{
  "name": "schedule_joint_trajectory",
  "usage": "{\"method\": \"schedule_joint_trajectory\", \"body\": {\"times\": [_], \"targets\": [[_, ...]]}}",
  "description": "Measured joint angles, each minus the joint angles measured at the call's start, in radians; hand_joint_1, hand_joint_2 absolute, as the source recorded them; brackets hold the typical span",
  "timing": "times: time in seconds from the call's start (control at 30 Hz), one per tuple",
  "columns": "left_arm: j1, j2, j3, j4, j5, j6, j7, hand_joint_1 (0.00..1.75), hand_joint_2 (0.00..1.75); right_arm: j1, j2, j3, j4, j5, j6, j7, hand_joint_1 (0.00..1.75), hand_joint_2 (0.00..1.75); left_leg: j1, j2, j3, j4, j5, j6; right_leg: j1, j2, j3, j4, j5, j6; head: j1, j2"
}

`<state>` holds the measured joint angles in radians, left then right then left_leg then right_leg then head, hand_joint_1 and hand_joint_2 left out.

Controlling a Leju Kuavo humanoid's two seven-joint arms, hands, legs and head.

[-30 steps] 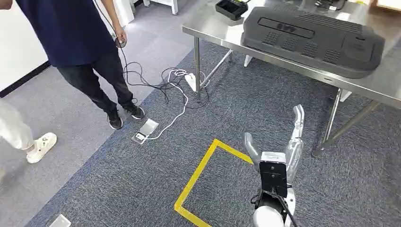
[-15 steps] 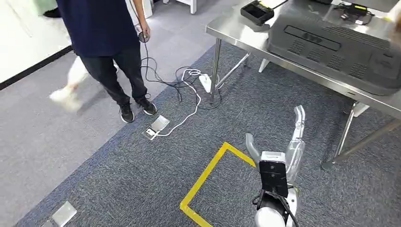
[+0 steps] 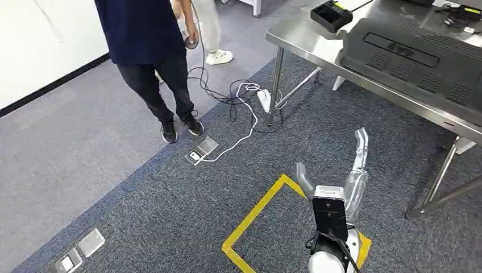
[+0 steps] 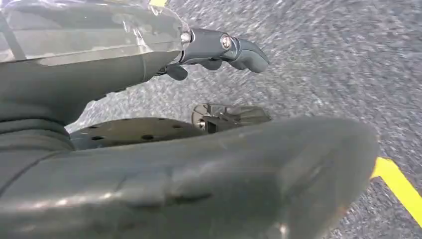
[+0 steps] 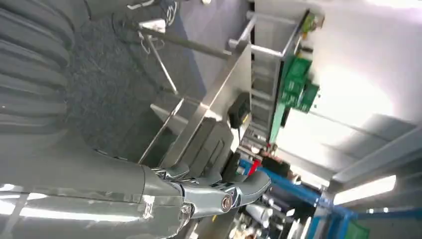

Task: Take the parts from the cabinet and place them on the table.

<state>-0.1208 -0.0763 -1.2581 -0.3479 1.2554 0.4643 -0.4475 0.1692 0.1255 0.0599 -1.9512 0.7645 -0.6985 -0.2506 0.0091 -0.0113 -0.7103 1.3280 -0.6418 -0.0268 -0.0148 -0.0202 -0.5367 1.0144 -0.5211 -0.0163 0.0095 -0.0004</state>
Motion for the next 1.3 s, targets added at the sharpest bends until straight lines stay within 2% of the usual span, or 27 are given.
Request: {"method": "schedule_joint_trajectory", "body": {"times": [0.03,0.07,0.13,0.17,0.2,0.33,0.37,0.43,0.5,0.53,0.57,0.63,0.67,0.7,0.8,0.83,0.87,0.9,0.93,1.0,1.03,1.07,1.1,1.17,1.2,1.23,1.3], "targets": [[0.002,0.0,0.0,0.0,0.0,0.0,0.0,0.0,0.0,0.002,0.0,0.0,0.0,-0.002,0.0,-0.001,0.0,1.75,0.001,0.002,-0.008,0.012,0.009,0.0,0.0,-0.008,0.001,0.0,-0.001,0.0,-0.001,0.0],[0.002,0.0,0.0,0.0,0.0,0.0,0.001,0.0,0.0,0.003,0.0,0.0,0.0,-0.002,0.0,-0.002,0.0,1.75,0.002,0.003,0.008,-0.025,0.039,0.001,0.0,-0.014,0.002,0.0,-0.002,0.0,-0.002,0.0],[0.001,0.0,0.0,0.0,0.0,0.0,0.001,0.0,0.0,0.004,0.0,-0.001,0.0,-0.002,0.0,-0.002,0.0,1.75,0.002,0.018,0.1,-0.207,0.133,0.006,-0.001,-0.026,0.012,0.0,-0.008,0.005,-0.007,0.0],[0.001,0.0,-0.001,0.0,0.0,0.0,0.001,0.0,0.0,0.004,0.0,-0.001,-0.001,-0.002,0.0,-0.002,0.0,1.75,0.002,0.041,0.135,-0.293,0.15,0.01,0.0,-0.031,0.017,0.0,-0.012,0.009,-0.01,0.0],[-0.001,0.0,-0.001,0.0,0.0,0.0,0.001,0.0,0.0,0.005,0.0,-0.001,-0.001,-0.002,0.0,-0.002,0.0,1.75,-0.008,0.047,0.141,-0.302,0.143,0.014,0.006,-0.034,0.017,0.003,-0.016,0.015,-0.012,0.0],[0.001,0.0,-0.001,0.0,0.0,0.0,0.001,0.0,0.0,0.005,0.0,-0.002,-0.004,-0.003,0.0,-0.002,0.0,1.75,-0.007,0.026,0.137,-0.31,0.149,0.039,0.003,-0.047,0.022,-0.004,-0.017,0.034,-0.01,0.0],[0.001,-0.002,-0.001,0.0,0.0,0.001,0.0,0.0,0.0,0.005,0.0,-0.001,-0.005,-0.004,0.0,-0.005,0.0,1.75,-0.004,0.026,0.14,-0.316,0.154,0.046,-0.001,-0.023,0.021,0.012,-0.035,0.039,-0.008,0.0],[-0.001,-0.002,-0.001,0.0,0.001,0.006,-0.002,0.0,0.0,0.006,0.0,-0.001,-0.006,-0.012,0.0,-0.011,0.0,1.75,-0.004,0.019,0.139,-0.318,0.155,0.056,0.0,0.009,-0.03,0.123,-0.107,0.041,0.001,0.0],[0.0,-0.002,-0.001,0.0,0.002,0.01,-0.005,0.0,0.0,0.013,0.0,-0.002,-0.006,-0.019,0.0,-0.014,0.0,1.75,-0.007,0.008,0.139,-0.318,0.154,0.059,0.0,0.016,-0.109,0.288,-0.171,0.044,0.007,0.0],[0.0,-0.002,-0.001,0.0,0.002,0.011,-0.006,0.0,0.0,0.016,0.0,-0.002,-0.006,-0.02,0.0,-0.016,0.0,1.75,-0.008,0.001,0.14,-0.317,0.154,0.059,0.0,0.016,-0.127,0.32,-0.168,0.044,0.008,0.0],[0.0,-0.002,-0.001,0.001,0.002,0.013,-0.006,0.0,0.0,0.018,0.0,-0.002,-0.006,-0.021,0.0,-0.018,0.0,1.75,-0.008,-0.008,0.141,-0.316,0.154,0.059,0.0,0.016,-0.119,0.296,-0.137,0.043,0.009,0.0],[-0.001,-0.002,-0.001,0.001,0.001,0.015,-0.006,0.0,0.0,0.019,0.0,-0.002,-0.006,-0.023,0.0,-0.022,0.0,1.75,-0.007,-0.026,0.146,-0.313,0.151,0.056,-0.001,0.023,-0.048,0.135,-0.037,0.037,0.018,0.0],[-0.001,-0.002,-0.001,0.001,0.0,0.015,-0.006,0.0,0.0,0.019,0.0,-0.002,-0.008,-0.027,0.0,-0.025,0.0,1.75,-0.007,-0.033,0.147,-0.31,0.148,0.053,-0.003,0.042,-0.01,0.045,0.006,0.033,0.023,0.0],[-0.001,-0.002,-0.001,0.0,0.0,0.015,-0.006,0.0,0.0,0.019,0.0,-0.002,-0.008,-0.03,0.0,-0.029,0.0,1.75,-0.011,-0.037,0.143,-0.306,0.146,0.048,0.0,0.074,0.0,0.021,-0.01,0.03,0.026,0.0],[-0.001,-0.002,-0.001,0.001,-0.006,0.015,-0.006,0.0,0.0,0.028,0.0,-0.005,-0.014,-0.035,0.0,-0.038,0.0,1.75,-0.005,-0.056,0.132,-0.304,0.151,0.032,0.004,0.064,-0.001,0.011,-0.007,0.024,0.025,0.0],[-0.001,-0.002,-0.001,0.001,-0.008,0.015,-0.005,0.0,0.0,0.027,0.0,-0.005,-0.015,-0.037,0.0,-0.039,0.0,1.75,-0.005,-0.064,0.133,-0.304,0.152,0.025,0.003,0.056,0.0,0.006,-0.003,0.017,0.024,0.0],[-0.001,-0.002,-0.001,0.001,-0.008,0.015,0.002,0.0,0.0,0.026,0.0,-0.005,-0.018,-0.037,0.0,-0.039,0.0,1.75,-0.004,-0.056,0.133,-0.293,0.141,0.021,-0.006,0.043,0.005,-0.002,0.002,0.009,0.026,0.0],[-0.002,-0.002,-0.001,0.0,-0.008,0.015,0.008,0.0,0.0,0.027,0.001,-0.005,-0.022,-0.037,0.0,-0.039,0.0,1.75,-0.009,-0.026,0.12,-0.257,0.116,0.014,-0.005,0.036,0.007,-0.005,0.002,0.006,0.016,0.0],[-0.004,-0.002,-0.001,0.0,-0.008,0.015,0.012,0.0,0.0,0.027,0.001,-0.005,-0.026,-0.037,0.0,-0.039,0.0,1.75,-0.007,-0.012,0.089,-0.193,0.078,0.008,-0.005,0.027,0.007,-0.004,0.001,0.003,0.005,0.0],[-0.003,-0.002,-0.001,0.0,-0.009,0.019,0.022,0.0,0.0,0.029,0.001,-0.005,-0.028,-0.034,0.0,-0.034,0.0,1.75,-0.003,-0.002,0.013,-0.033,0.009,-0.001,-0.003,0.006,0.007,-0.004,-0.001,0.0,0.0,0.0],[-0.002,-0.002,-0.001,0.0,-0.009,0.022,0.026,0.0,0.0,0.03,0.001,-0.005,-0.029,-0.031,0.0,-0.03,0.0,1.75,0.0,-0.001,-0.011,0.014,0.002,-0.003,-0.003,-0.003,0.007,-0.004,-0.002,0.0,-0.003,0.0],[0.0,-0.002,-0.001,0.0,-0.009,0.024,0.029,0.0,0.0,0.03,0.001,-0.005,-0.029,-0.031,0.0,-0.028,0.0,1.75,0.002,0.002,-0.009,0.007,0.018,-0.004,-0.003,-0.01,0.009,-0.004,-0.003,0.0,-0.003,0.0],[0.0,-0.001,-0.001,0.0,-0.009,0.029,0.03,0.0,0.0,0.03,0.001,-0.005,-0.03,-0.032,0.0,-0.028,0.0,1.75,0.005,0.004,0.017,-0.045,0.054,-0.004,-0.004,-0.017,0.011,-0.004,-0.005,0.001,-0.005,0.0],[0.0,0.001,-0.001,0.0,-0.009,0.032,0.031,0.0,0.0,0.03,0.001,-0.005,-0.031,-0.032,0.0,-0.029,0.0,1.75,0.007,0.021,0.113,-0.234,0.148,-0.003,-0.007,-0.029,0.023,-0.004,-0.013,0.007,-0.007,0.0],[-0.001,0.001,-0.001,-0.002,-0.009,0.032,0.031,0.0,0.0,0.03,0.001,-0.005,-0.033,-0.033,0.0,-0.029,0.0,1.75,0.005,0.045,0.138,-0.293,0.146,0.0,-0.005,-0.034,0.026,-0.004,-0.016,0.012,-0.009,0.0],[-0.002,0.001,-0.001,-0.002,-0.009,0.033,0.031,0.0,0.0,0.03,0.001,-0.005,-0.035,-0.035,0.0,-0.03,0.0,1.75,-0.005,0.045,0.14,-0.307,0.146,0.009,0.002,-0.036,0.025,0.002,-0.021,0.019,-0.016,0.0],[0.001,0.001,-0.001,-0.002,-0.008,0.035,0.031,0.0,0.0,0.029,0.001,-0.005,-0.036,-0.035,0.0,-0.032,0.0,1.75,-0.006,0.037,0.133,-0.301,0.145,0.019,0.003,-0.043,0.026,-0.004,-0.018,0.026,-0.008,0.0]]}}
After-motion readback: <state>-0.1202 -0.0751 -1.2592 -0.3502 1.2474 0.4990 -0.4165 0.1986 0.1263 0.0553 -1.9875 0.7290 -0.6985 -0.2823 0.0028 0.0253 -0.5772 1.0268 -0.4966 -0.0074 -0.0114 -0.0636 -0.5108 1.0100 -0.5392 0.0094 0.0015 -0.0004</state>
